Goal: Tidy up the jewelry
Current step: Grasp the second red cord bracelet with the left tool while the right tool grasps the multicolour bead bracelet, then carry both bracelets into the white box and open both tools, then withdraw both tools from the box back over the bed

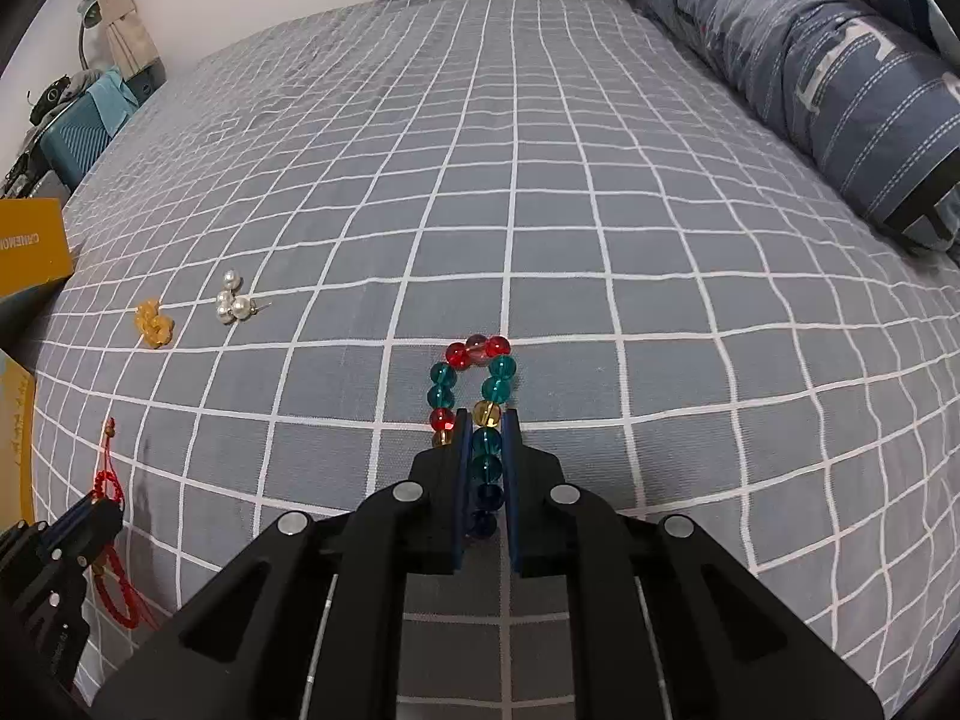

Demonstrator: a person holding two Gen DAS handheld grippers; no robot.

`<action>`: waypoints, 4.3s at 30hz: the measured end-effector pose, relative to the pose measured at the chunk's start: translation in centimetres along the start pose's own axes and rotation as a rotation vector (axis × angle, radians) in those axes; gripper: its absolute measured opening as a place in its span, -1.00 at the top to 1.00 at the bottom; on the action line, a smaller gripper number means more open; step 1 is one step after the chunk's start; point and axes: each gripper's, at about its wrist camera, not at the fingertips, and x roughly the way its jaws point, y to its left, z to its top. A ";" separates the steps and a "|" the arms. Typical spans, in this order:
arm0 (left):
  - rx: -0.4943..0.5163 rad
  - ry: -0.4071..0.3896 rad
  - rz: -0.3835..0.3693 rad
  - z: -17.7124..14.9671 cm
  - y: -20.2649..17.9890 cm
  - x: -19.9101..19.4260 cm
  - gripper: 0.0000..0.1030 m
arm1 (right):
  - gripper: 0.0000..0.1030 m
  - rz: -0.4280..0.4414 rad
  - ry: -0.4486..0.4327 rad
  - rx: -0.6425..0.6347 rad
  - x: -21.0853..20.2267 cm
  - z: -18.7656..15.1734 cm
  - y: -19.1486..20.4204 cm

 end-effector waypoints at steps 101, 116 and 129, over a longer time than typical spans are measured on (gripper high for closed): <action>-0.406 -0.130 0.410 -9.3 38.6 -21.9 0.83 | 0.83 0.322 -0.175 -0.483 -15.2 -8.4 45.2; -0.431 -0.056 0.404 -10.1 40.0 -19.5 0.69 | 0.80 0.299 -0.114 -0.522 -12.8 -9.6 47.0; -0.421 -0.179 0.460 -9.3 37.9 -22.5 -0.78 | -0.54 0.307 -0.251 -0.461 -16.9 -8.4 43.1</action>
